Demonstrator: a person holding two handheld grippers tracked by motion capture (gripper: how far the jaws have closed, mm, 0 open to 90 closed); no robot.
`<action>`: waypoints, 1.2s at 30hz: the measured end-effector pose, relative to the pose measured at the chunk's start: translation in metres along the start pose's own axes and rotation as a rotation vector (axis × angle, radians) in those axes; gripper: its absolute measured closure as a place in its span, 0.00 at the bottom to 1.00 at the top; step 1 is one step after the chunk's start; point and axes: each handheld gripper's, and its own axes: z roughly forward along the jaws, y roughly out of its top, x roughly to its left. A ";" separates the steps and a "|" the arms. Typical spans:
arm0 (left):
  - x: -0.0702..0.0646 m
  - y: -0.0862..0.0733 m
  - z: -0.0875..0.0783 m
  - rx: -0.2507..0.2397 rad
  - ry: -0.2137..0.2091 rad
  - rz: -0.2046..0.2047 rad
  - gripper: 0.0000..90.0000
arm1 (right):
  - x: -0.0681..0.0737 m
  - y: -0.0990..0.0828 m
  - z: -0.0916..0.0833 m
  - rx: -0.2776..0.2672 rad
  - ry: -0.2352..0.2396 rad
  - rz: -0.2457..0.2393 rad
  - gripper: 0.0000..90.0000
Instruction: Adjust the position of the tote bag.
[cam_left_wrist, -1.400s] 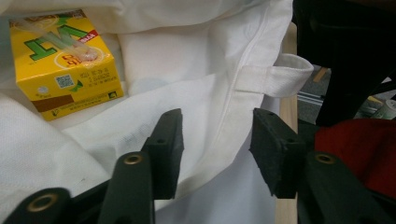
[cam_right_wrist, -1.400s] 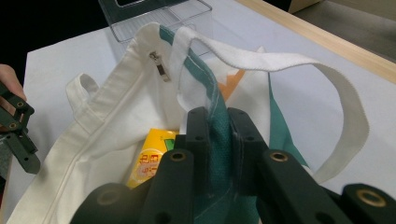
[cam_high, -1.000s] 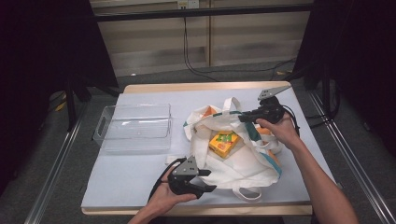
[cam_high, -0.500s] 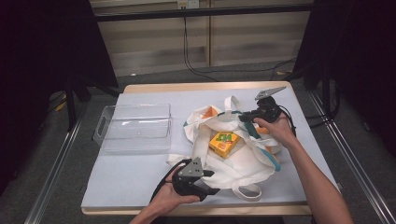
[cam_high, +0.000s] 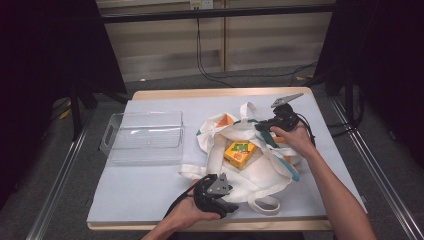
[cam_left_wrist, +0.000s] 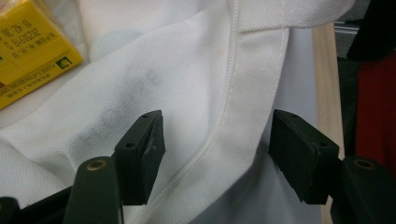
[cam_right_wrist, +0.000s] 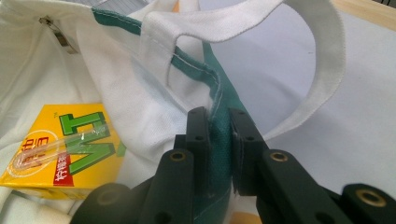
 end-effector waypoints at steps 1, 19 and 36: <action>0.000 0.001 0.001 -0.004 0.003 -0.003 0.39 | -0.001 0.000 0.001 0.000 0.001 -0.002 0.88; 0.014 0.021 -0.035 -0.068 -0.115 -0.133 0.96 | -0.017 0.017 -0.006 0.031 -0.052 -0.018 0.88; 0.009 0.022 -0.038 -0.009 -0.180 -0.120 0.97 | -0.046 0.016 0.009 0.063 -0.168 0.064 0.89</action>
